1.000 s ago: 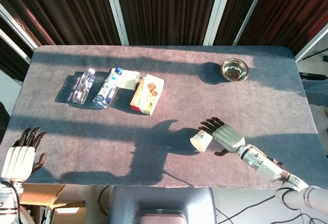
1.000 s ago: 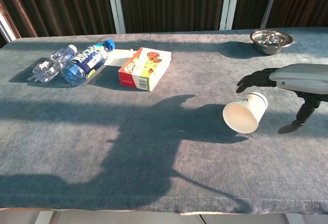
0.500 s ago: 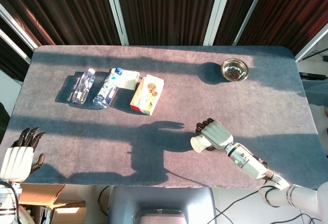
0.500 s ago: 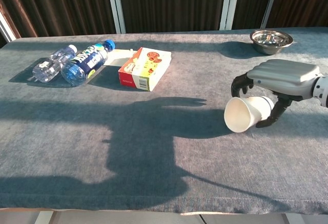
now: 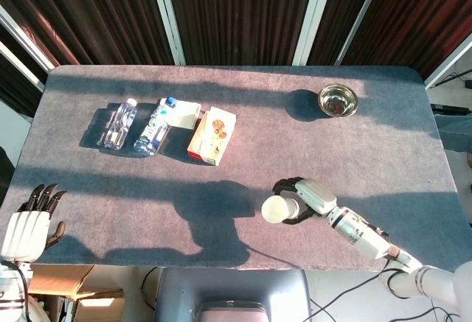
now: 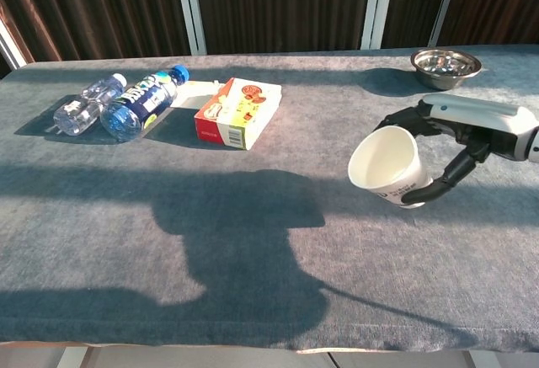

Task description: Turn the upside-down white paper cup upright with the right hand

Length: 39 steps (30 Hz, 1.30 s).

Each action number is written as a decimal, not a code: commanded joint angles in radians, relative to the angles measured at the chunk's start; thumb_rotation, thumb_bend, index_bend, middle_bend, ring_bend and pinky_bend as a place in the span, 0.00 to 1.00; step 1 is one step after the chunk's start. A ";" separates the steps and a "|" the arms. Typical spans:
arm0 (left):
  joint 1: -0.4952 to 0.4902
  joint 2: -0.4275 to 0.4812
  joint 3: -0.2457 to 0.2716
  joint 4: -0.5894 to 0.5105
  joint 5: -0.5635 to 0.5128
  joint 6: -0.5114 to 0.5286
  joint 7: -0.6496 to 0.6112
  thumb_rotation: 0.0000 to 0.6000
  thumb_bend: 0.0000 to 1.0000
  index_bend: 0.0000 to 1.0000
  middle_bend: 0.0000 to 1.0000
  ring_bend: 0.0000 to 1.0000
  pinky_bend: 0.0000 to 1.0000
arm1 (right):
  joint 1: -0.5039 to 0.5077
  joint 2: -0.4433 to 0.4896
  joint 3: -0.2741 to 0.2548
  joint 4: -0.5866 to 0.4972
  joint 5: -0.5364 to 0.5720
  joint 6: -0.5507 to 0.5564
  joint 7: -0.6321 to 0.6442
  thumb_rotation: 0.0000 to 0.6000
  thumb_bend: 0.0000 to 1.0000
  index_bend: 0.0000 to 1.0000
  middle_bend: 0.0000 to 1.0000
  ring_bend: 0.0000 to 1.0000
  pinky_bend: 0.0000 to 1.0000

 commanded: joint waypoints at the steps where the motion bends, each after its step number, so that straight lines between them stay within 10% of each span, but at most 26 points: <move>1: 0.000 0.000 -0.001 -0.001 -0.002 0.000 0.001 1.00 0.39 0.22 0.10 0.08 0.38 | 0.034 -0.020 -0.086 0.151 -0.078 0.016 0.326 1.00 0.29 0.53 0.43 0.31 0.36; 20: 0.004 0.003 -0.005 -0.009 -0.010 0.005 0.000 1.00 0.39 0.22 0.10 0.08 0.38 | 0.037 -0.051 -0.137 0.274 -0.098 0.035 0.295 1.00 0.29 0.46 0.29 0.14 0.18; 25: 0.005 0.004 -0.005 -0.012 -0.013 0.004 0.000 1.00 0.39 0.22 0.10 0.08 0.39 | 0.023 -0.004 -0.120 0.213 -0.092 0.091 0.205 1.00 0.29 0.23 0.08 0.00 0.03; 31: 0.006 0.005 -0.003 -0.014 -0.007 0.007 0.000 1.00 0.39 0.22 0.10 0.08 0.39 | -0.032 0.149 -0.104 0.020 -0.116 0.242 -0.083 1.00 0.29 0.02 0.00 0.00 0.00; 39: 0.010 0.009 0.002 -0.025 -0.005 0.011 0.013 1.00 0.39 0.23 0.11 0.08 0.39 | -0.280 0.282 0.009 -0.393 0.104 0.460 -0.809 1.00 0.29 0.05 0.00 0.00 0.02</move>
